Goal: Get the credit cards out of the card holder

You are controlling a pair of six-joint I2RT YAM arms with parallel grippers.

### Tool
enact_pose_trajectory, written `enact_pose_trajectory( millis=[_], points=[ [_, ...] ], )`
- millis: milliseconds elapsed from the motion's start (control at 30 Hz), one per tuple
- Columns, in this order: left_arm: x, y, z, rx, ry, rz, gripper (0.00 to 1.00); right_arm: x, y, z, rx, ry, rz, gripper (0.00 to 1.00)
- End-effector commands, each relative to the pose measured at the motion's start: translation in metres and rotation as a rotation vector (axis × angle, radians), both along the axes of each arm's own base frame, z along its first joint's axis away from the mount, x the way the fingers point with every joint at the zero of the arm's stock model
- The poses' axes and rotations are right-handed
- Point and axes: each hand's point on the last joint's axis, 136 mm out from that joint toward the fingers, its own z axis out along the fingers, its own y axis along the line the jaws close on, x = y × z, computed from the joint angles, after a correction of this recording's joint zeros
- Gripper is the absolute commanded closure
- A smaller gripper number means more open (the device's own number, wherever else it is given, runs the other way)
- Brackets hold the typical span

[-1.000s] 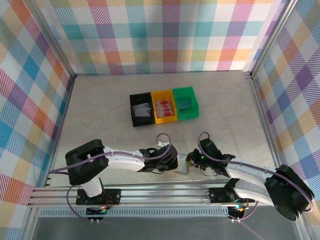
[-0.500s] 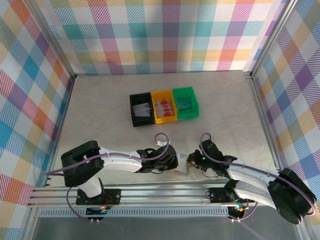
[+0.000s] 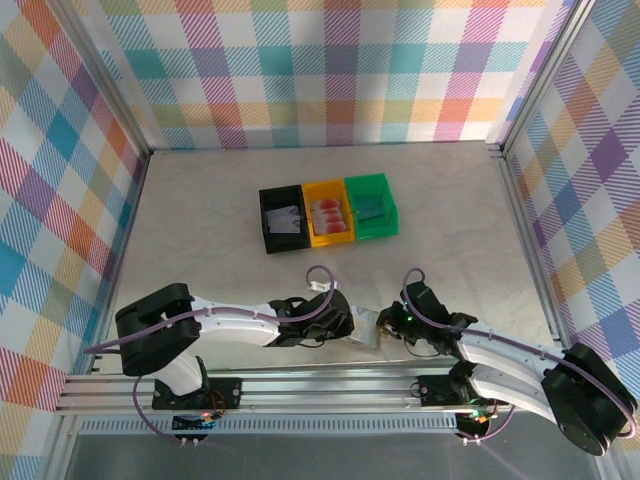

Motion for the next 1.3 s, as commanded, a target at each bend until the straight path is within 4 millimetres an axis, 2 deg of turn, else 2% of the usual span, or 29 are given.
enact_pose_trajectory(
  millis=[0, 267, 433, 767, 900, 1100, 1267],
  points=[
    [0.002, 0.01, 0.004, 0.021, -0.031, 0.012, 1.0, -0.026, -0.028, -0.029, -0.146, 0.128, -0.011, 1.0],
    [0.002, 0.012, 0.003, 0.025, -0.032, 0.013, 1.0, -0.013, -0.004, 0.009, -0.066, 0.066, 0.043, 1.0],
    [0.002, 0.012, 0.002, 0.032, -0.035, 0.011, 1.0, -0.009, 0.007, 0.021, -0.037, 0.051, 0.054, 1.0],
    [0.003, 0.011, -0.002, 0.041, -0.035, 0.009, 1.0, -0.008, 0.05, 0.034, 0.026, 0.005, 0.14, 1.0],
    [0.002, 0.013, -0.004, 0.048, -0.034, 0.012, 1.0, -0.01, 0.055, 0.027, 0.006, 0.009, 0.144, 1.0],
    [0.004, 0.018, -0.004, 0.06, -0.042, 0.023, 1.0, -0.015, 0.034, -0.002, -0.062, 0.055, 0.069, 1.0],
    [0.004, 0.018, -0.005, 0.057, -0.042, 0.026, 1.0, -0.021, 0.032, -0.02, -0.092, 0.1, 0.083, 1.0]
  ],
)
